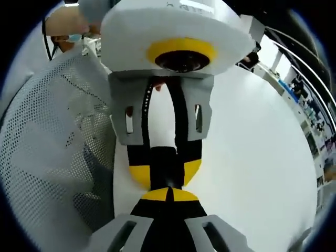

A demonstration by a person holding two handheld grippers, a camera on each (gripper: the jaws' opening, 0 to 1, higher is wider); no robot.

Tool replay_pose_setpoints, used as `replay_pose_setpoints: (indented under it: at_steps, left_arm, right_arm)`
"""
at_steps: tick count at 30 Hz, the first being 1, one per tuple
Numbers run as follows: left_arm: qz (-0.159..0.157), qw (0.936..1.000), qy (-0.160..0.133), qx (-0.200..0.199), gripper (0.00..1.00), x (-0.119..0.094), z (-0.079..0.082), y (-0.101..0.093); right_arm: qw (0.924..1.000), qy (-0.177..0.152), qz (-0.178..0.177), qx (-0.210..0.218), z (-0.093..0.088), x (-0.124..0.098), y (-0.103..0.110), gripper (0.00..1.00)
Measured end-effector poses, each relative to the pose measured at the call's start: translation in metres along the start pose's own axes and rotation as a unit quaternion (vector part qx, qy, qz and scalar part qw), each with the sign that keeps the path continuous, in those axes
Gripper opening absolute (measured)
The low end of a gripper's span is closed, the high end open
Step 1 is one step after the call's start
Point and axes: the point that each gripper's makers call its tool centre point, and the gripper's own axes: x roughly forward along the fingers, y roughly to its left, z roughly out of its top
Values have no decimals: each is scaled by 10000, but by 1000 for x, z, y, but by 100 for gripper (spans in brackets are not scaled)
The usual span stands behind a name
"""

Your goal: Press the specified remote control buttons in sequence, fully releasing each button before pressing the next.

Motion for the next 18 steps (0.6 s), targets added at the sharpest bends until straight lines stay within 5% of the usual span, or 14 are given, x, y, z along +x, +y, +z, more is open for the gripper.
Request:
replay_pose_setpoints:
  at_steps: [4, 14, 18]
  left_arm:
    - [-17, 10000, 28, 30, 24, 0, 0, 0]
    - [-19, 10000, 36, 32, 24, 0, 0, -1]
    - [-3, 10000, 52, 34, 24, 0, 0, -1]
  right_arm:
    - [10000, 40, -30, -73, -1, 0, 0, 0]
    - [9920, -689, 249, 1029, -1, -4, -2, 0]
    - [9913, -715, 327, 1055, -5, -7, 1, 0]
